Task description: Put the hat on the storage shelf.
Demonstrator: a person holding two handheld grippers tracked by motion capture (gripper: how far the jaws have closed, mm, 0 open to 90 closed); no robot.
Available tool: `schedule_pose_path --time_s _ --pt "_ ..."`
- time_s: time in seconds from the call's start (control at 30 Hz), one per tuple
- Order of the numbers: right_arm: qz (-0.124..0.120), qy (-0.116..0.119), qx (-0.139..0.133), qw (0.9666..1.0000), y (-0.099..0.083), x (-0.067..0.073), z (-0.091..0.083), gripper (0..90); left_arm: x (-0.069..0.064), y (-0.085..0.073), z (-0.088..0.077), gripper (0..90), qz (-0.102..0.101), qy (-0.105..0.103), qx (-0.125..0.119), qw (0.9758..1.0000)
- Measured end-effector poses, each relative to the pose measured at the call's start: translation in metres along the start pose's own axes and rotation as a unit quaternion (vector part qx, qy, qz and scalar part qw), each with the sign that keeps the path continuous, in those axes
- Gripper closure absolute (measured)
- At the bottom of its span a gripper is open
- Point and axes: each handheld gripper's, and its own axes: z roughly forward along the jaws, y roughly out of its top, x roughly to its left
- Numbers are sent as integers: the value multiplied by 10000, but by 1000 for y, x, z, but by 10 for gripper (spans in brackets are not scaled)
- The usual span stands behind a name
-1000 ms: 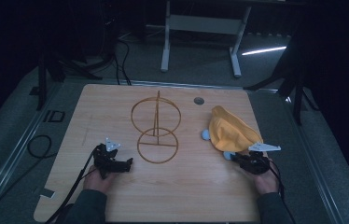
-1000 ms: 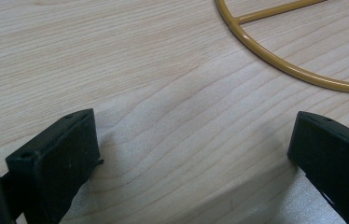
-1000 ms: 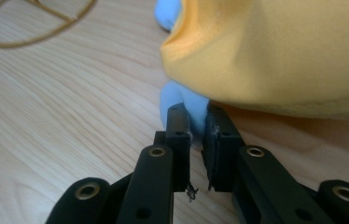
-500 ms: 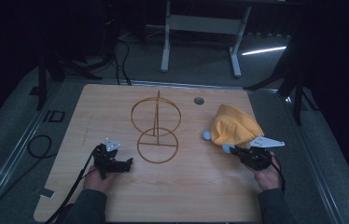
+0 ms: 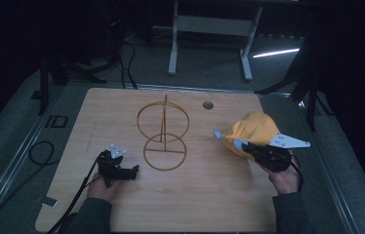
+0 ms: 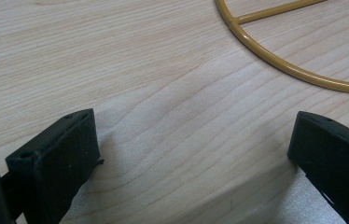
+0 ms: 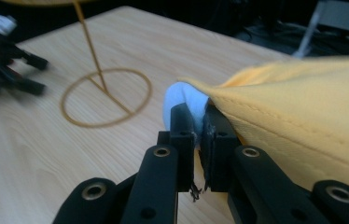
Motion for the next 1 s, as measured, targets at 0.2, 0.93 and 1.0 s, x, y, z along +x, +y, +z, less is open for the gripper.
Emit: schedule_pose_path --time_s 0.2,0.93,1.0 --pt "142 292 -464 9984 11 2 -13 843 0 0 0 20 -1 1 0 10000" --pt "374 -606 85 9974 -15 -14 -41 610 0 0 0 20 5 3 1 10000" --pt "327 -652 141 9972 -14 -14 -41 606 0 0 0 20 5 2 1 10000"
